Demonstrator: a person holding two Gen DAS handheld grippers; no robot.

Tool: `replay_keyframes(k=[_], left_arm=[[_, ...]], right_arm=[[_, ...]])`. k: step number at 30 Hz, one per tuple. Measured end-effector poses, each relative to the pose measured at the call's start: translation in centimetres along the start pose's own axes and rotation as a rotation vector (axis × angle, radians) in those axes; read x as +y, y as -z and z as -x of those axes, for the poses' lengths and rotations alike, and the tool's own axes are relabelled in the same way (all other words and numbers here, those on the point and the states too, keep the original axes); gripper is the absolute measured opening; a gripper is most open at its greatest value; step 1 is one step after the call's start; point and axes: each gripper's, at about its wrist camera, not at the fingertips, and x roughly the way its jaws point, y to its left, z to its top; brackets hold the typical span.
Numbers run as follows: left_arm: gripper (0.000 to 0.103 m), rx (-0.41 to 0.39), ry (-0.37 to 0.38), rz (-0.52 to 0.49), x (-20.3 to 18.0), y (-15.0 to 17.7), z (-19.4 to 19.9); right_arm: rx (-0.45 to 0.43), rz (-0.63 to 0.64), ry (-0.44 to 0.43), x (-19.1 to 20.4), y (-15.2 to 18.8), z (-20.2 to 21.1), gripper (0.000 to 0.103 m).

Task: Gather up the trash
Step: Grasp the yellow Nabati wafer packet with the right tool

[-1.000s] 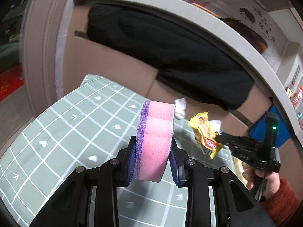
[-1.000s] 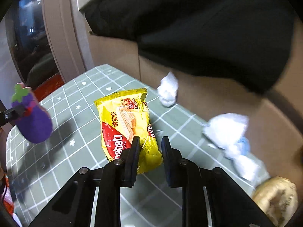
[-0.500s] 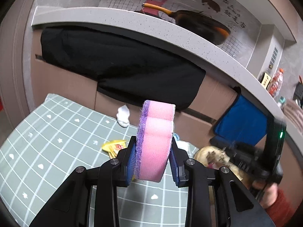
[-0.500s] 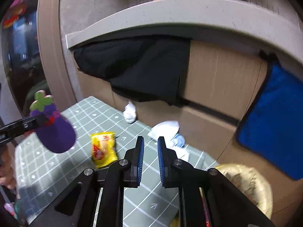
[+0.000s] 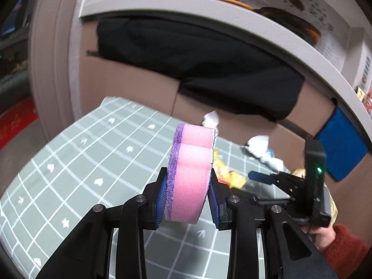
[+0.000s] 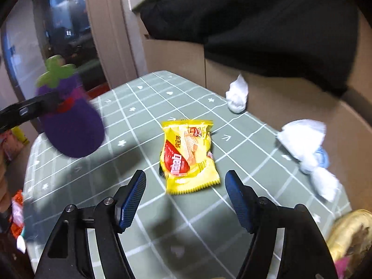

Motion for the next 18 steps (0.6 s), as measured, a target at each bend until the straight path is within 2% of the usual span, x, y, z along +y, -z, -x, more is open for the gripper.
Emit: replay_keyframes(k=[5, 9, 11, 12, 13, 16, 18], left_arm=[[0.033, 0.035, -0.02, 0.034, 2.0, 0.9, -0.7], [0.033, 0.04, -0.021, 0.047, 2.4, 0.9, -1.0], [0.033, 0.042, -0.021, 0.042, 2.2, 0.9, -1.1], [0.033, 0.043, -0.021, 0.038, 2.0, 0.8, -1.1], [0.033, 0.044, -0.02, 0.035, 1.8, 0.9, -1.0], [0.033, 0.045, -0.016, 0.027, 1.1, 0.9, -0.9], [0.033, 0.045, -0.01, 0.017, 0.6, 0.9, -0.8]], right_arm=[[0.023, -0.058, -0.002, -0.8, -0.3, -2.7, 0.068], [0.094, 0.016, 0.039, 0.0, -0.5, -4.7, 0.069], [0.098, 0.057, 0.057, 0.5, -0.8, -4.9, 0.068], [0.096, 0.066, 0.051, 0.6, -0.8, -4.9, 0.067], [0.088, 0.066, 0.04, 0.5, -0.8, -4.8, 0.057], [0.063, 0.034, -0.001, 0.1, -0.4, -3.5, 0.055], [0.047, 0.025, 0.005, 0.0, 0.1, -2.3, 0.054]])
